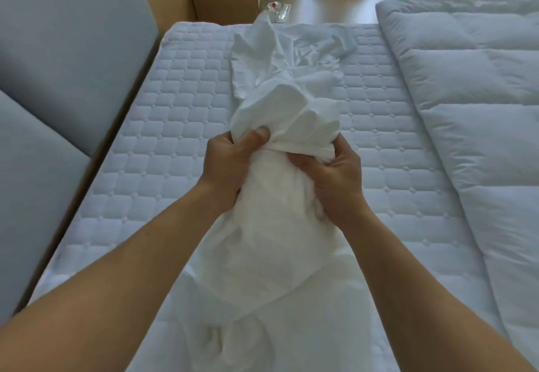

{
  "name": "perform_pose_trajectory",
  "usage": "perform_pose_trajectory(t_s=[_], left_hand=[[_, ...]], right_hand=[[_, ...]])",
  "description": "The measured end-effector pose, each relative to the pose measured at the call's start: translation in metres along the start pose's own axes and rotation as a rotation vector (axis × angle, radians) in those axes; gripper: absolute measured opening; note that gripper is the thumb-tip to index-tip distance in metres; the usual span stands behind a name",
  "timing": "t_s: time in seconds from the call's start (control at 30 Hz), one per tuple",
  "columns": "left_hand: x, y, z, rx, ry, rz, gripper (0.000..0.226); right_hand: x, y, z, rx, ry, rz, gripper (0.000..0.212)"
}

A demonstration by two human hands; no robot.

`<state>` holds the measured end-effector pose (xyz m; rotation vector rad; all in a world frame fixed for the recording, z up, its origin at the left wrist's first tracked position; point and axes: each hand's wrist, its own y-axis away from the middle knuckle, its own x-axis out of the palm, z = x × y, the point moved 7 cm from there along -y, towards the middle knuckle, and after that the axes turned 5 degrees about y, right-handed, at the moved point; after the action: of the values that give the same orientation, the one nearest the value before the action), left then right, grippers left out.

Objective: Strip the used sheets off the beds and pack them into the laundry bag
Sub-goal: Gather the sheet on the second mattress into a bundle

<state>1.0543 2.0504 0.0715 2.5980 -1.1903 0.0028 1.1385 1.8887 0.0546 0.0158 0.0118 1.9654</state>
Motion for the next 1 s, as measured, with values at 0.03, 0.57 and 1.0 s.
perform_pose_trajectory(t_s=[0.03,0.57,1.0], left_hand=[[-0.005,0.021,-0.004,0.013,-0.016,-0.018,0.033],[-0.12,0.271,0.131,-0.055,-0.902,-0.12,0.033],[-0.048,0.19,0.148,0.155,-1.057,0.095,0.074]], right_hand=[[-0.002,0.018,0.01,-0.02,0.013,-0.004,0.042],[-0.055,0.328,-0.104,0.42,0.648,0.169,0.067],[-0.006,0.227,-0.042,0.128,1.024,-0.003,0.076]])
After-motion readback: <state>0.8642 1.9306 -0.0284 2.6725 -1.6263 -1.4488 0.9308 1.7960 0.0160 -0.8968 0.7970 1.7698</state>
